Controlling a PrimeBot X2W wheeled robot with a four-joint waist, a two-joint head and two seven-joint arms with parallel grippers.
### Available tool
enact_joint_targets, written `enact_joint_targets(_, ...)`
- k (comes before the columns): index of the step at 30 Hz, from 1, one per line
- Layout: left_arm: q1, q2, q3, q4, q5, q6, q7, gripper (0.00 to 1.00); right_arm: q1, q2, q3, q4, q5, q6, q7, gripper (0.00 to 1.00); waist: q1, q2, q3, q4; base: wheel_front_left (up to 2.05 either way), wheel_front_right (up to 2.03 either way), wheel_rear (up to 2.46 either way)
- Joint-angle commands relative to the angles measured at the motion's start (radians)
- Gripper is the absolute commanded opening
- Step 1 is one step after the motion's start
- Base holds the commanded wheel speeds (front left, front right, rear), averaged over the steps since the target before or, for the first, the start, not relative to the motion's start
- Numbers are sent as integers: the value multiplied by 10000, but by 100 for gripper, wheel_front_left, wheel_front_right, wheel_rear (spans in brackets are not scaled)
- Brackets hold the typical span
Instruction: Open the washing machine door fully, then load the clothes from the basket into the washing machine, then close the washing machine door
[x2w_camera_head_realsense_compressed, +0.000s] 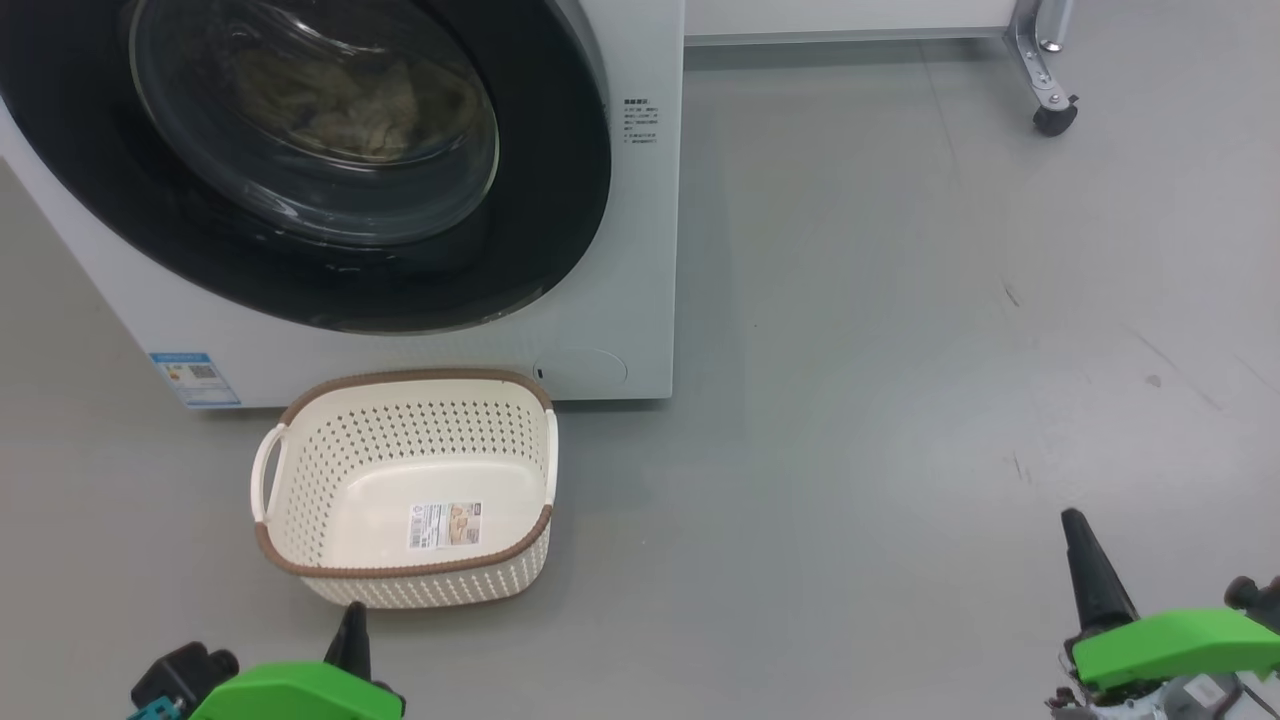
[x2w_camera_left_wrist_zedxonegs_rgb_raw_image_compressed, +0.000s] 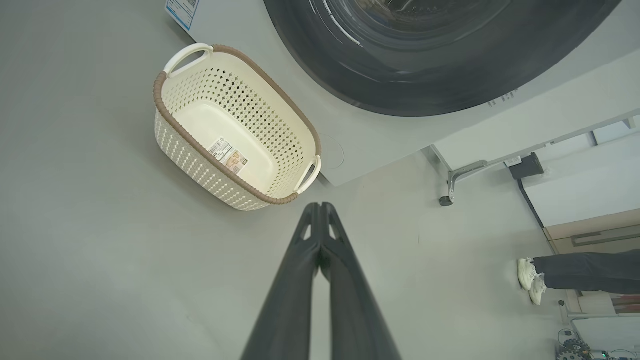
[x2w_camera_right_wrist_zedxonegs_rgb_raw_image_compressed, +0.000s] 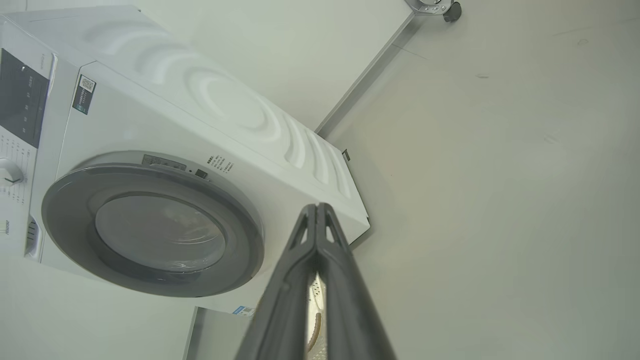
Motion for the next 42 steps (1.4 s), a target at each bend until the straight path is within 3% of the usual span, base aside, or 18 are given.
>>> enact_joint_targets(1, -489, 42, 393, -311, -276, -98, 61, 0, -610, -269, 37, -261, 329, 19, 59, 0, 0, 0, 1, 0, 0, 0, 0)
enact_joint_targets(42, -636, -323, 2404, -334, -4311, -1273, 1210, 0, -1610, -328, -124, 538, 5027, 30, 854, 0, 0, 0, 45, -13, 0, 0, 0)
